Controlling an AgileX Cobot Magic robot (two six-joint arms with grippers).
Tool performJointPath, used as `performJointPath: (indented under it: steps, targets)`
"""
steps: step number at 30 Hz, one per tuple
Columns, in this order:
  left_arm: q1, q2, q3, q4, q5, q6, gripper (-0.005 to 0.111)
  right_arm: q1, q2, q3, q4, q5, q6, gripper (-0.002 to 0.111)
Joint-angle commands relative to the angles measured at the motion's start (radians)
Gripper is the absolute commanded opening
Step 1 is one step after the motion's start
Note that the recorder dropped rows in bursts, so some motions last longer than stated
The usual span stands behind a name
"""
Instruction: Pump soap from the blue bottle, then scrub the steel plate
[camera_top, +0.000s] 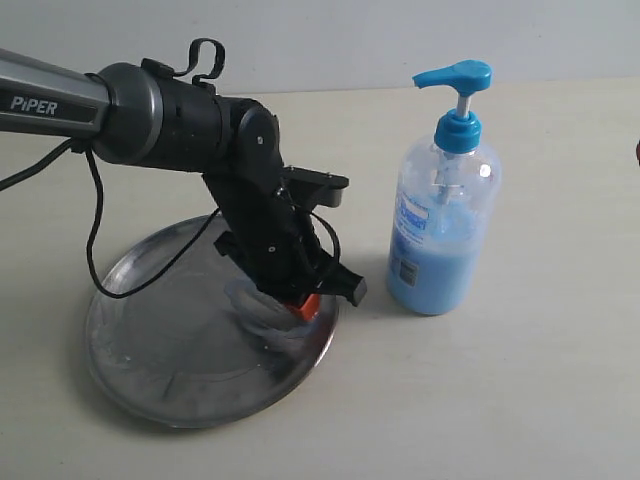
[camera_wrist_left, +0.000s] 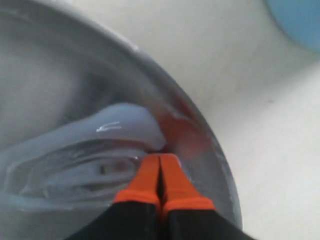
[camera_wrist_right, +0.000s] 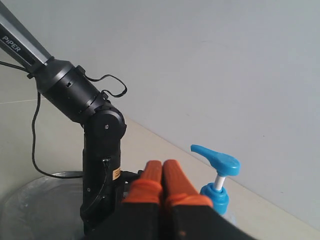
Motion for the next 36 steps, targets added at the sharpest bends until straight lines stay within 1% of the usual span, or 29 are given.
performJointPath:
  steps: [1,6,10,13,18,24,28,31,36]
  targets:
    - [-0.002,0.013,-0.001,-0.004,-0.08,0.006,0.0,0.002,-0.001,0.006,-0.008,-0.01,-0.003,0.0]
    - [0.0,0.039,-0.001,0.023,-0.097,-0.003,0.0,0.002,-0.001,0.006,-0.008,-0.01,-0.003,0.0]
    - [0.002,0.048,-0.001,0.08,-0.093,-0.017,0.0,0.002,-0.001,0.006,-0.008,-0.01,-0.003,0.0]
    - [0.002,0.048,-0.001,0.137,-0.085,-0.065,0.0,0.002,-0.001,0.006,-0.008,-0.01,-0.003,0.0]
    - [0.002,0.048,-0.001,0.251,-0.025,-0.106,0.0,0.002,-0.001,0.006,-0.008,-0.01,-0.003,0.0]
    - [0.002,0.048,-0.001,0.421,0.064,-0.212,0.0,0.002,-0.001,0.006,-0.008,-0.01,-0.003,0.0]
    - [0.002,0.048,-0.001,0.506,0.119,-0.257,0.0,0.002,-0.001,0.006,-0.008,-0.008,-0.003,0.0]
    - [0.002,0.048,-0.001,0.531,0.146,-0.27,0.0,0.002,-0.001,0.006,-0.008,-0.008,-0.003,0.0]
    - [0.0,0.048,-0.001,0.511,0.164,-0.27,0.0,0.002,-0.001,0.006,-0.008,-0.008,-0.003,0.0]
